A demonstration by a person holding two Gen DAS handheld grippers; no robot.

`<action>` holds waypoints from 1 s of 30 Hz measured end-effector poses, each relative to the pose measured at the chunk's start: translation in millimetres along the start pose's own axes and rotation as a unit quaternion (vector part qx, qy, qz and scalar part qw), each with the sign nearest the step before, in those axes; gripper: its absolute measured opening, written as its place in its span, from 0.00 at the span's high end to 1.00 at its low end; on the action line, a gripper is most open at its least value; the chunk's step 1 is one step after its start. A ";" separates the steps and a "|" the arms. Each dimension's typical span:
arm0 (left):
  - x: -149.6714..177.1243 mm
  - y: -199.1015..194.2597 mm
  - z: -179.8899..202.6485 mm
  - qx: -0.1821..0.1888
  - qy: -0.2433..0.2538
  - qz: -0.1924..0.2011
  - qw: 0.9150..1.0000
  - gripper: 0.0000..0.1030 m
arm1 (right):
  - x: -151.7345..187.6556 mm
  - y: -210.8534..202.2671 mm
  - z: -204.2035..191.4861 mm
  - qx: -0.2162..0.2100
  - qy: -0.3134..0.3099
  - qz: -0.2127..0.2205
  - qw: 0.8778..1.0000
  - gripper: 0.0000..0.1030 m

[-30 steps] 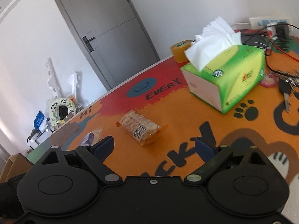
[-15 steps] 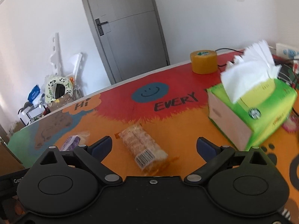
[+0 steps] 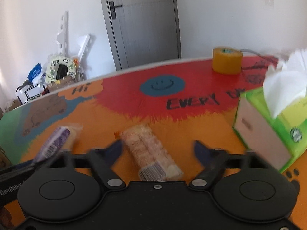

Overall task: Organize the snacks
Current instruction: 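Grasp the purple-wrapped bar with the left tool while the right tool grasps the cracker pack, then carry the purple bar and cracker pack over the cardboard box with both tools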

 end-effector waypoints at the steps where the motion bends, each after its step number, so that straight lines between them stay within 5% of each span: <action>1: 0.2 -0.3 -0.5 0.001 0.002 0.000 1.000 0.63 | 1.2 -3.2 1.0 0.005 -0.003 0.008 1.000 0.60; 18: 24.7 -35.4 -6.2 0.044 0.077 -0.003 0.996 0.68 | 41.4 -57.3 -4.4 -0.001 0.002 0.004 1.000 0.64; 30: 43.7 -65.4 -30.3 0.058 0.075 -0.010 0.995 0.69 | 71.7 -91.1 -10.2 -0.011 0.025 0.010 1.000 0.64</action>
Point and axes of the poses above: each gripper's, at about its wrist camera, not at the fingertips, and y roughly the way its jaws point, z to its right, x to its underside, the point moved 6 cm from there along y, roughly the way its jaws point, and after that the axes turned 5 degrees about -x, right-handed, at the moved point
